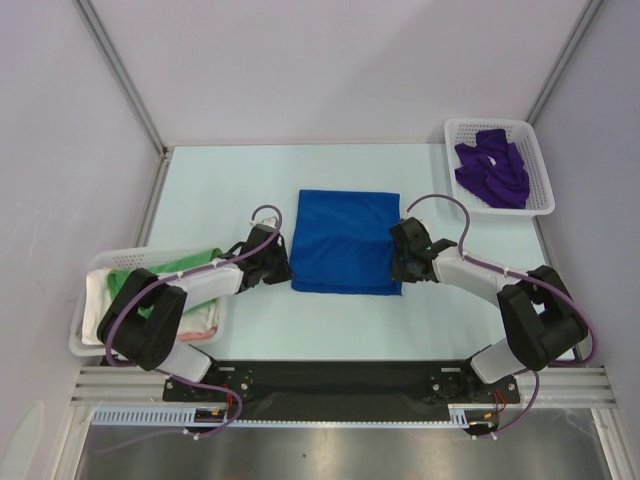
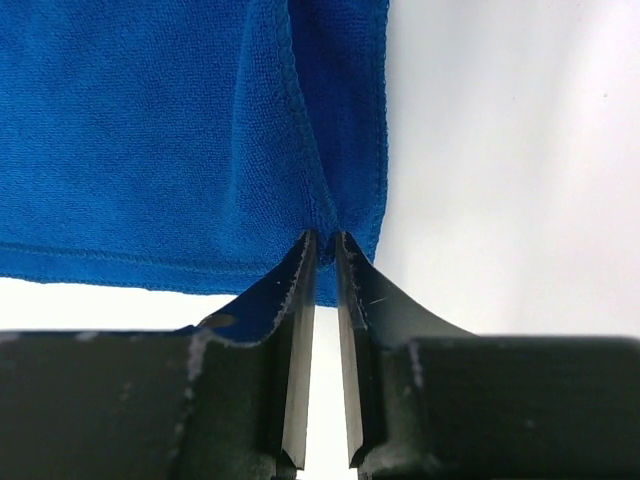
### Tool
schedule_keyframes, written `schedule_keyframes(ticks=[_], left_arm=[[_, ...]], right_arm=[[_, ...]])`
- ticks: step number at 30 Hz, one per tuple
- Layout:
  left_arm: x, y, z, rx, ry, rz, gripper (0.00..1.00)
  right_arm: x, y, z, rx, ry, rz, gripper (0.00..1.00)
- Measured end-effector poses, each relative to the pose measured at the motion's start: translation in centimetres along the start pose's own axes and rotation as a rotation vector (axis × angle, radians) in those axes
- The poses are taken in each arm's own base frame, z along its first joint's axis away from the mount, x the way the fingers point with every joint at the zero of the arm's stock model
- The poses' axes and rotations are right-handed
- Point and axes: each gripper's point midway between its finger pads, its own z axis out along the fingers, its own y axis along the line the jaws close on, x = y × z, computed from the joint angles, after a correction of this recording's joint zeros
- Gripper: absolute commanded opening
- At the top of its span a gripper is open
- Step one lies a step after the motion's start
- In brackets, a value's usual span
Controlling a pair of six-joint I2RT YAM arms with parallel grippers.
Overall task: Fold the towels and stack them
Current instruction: Fold the towel
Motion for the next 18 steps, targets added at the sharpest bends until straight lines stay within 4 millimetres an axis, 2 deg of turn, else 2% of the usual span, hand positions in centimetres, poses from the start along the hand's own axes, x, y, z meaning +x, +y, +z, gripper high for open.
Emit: schedule_keyframes(ticks=[9, 16, 18], left_arm=[[0.05, 0.03, -0.02, -0.001, 0.002, 0.002, 0.0], [0.08, 0.05, -0.02, -0.001, 0.003, 0.003, 0.0], [0.08, 0.05, -0.03, -0.001, 0.003, 0.003, 0.0]], right_arm=[[0.24, 0.12, -0.05, 0.0, 0.005, -0.008, 0.18], [0.4, 0.07, 0.07, 0.003, 0.01, -0.017, 0.02], [0.41, 0.03, 0.09, 0.005, 0.01, -0.017, 0.0]])
